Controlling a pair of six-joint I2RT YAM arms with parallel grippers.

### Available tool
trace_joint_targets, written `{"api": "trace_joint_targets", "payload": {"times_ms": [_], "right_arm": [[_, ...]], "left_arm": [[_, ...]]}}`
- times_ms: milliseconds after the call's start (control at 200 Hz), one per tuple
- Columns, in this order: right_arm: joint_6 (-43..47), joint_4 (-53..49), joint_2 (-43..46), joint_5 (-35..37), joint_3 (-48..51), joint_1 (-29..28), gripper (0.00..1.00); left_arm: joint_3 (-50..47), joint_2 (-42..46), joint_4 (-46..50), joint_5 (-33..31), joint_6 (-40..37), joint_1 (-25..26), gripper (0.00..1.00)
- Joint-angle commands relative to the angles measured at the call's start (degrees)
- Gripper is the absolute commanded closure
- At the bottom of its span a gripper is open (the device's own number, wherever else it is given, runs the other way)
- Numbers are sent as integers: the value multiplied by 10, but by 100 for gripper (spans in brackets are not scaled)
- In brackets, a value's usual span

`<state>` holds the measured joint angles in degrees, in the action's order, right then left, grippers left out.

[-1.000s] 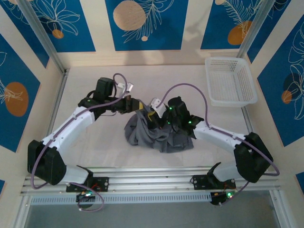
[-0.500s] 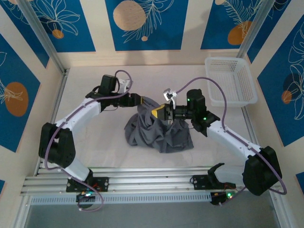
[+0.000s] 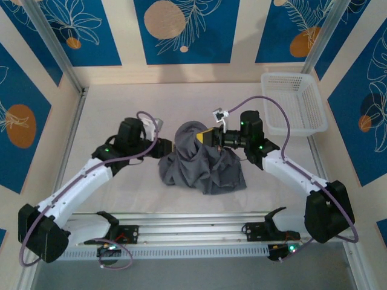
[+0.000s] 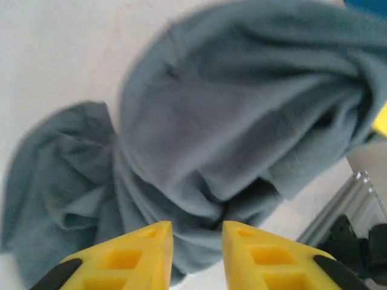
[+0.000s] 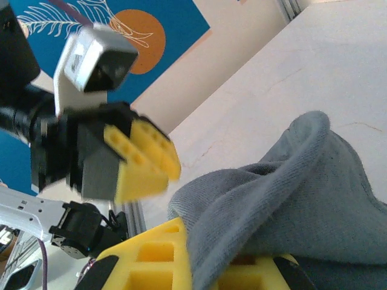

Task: Fold the inside-out t-shirt

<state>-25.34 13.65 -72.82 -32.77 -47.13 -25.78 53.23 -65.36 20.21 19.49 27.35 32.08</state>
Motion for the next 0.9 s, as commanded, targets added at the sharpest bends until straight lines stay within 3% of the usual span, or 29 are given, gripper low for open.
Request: {"api": "trace_joint_targets", "payload": {"times_ms": [0, 160, 290, 390, 470, 665, 760, 800, 840, 895], "right_arm": [[-7, -3, 0, 0, -20, 2, 100], [-9, -15, 7, -2, -26, -1, 100], [-6, -26, 14, -5, -30, -5, 100], [-2, -36, 17, -8, -31, -6, 100], [-3, -40, 19, -9, -29, -7, 100], [-9, -32, 18, -13, -25, -12, 100], [-14, -30, 16, -14, -24, -12, 100], [-16, -30, 16, -11, -24, -11, 100], [-19, -30, 16, -7, -24, -10, 100], [-26, -28, 16, -7, -21, -5, 100]], "left_arm": [[2, -29, -61, -32, 21, 48, 74], [35, -109, -77, -52, -12, 63, 68], [49, -158, -131, -14, -58, 63, 51], [48, -175, -170, 4, -64, 63, 44], [46, -180, -184, -4, -62, 63, 41], [57, -194, -191, -9, -60, 62, 17], [65, -200, -189, -6, -61, 62, 18], [67, -201, -185, -9, -63, 61, 24], [70, -200, -180, -16, -62, 61, 33], [71, -195, -173, -20, -58, 58, 58]]}}
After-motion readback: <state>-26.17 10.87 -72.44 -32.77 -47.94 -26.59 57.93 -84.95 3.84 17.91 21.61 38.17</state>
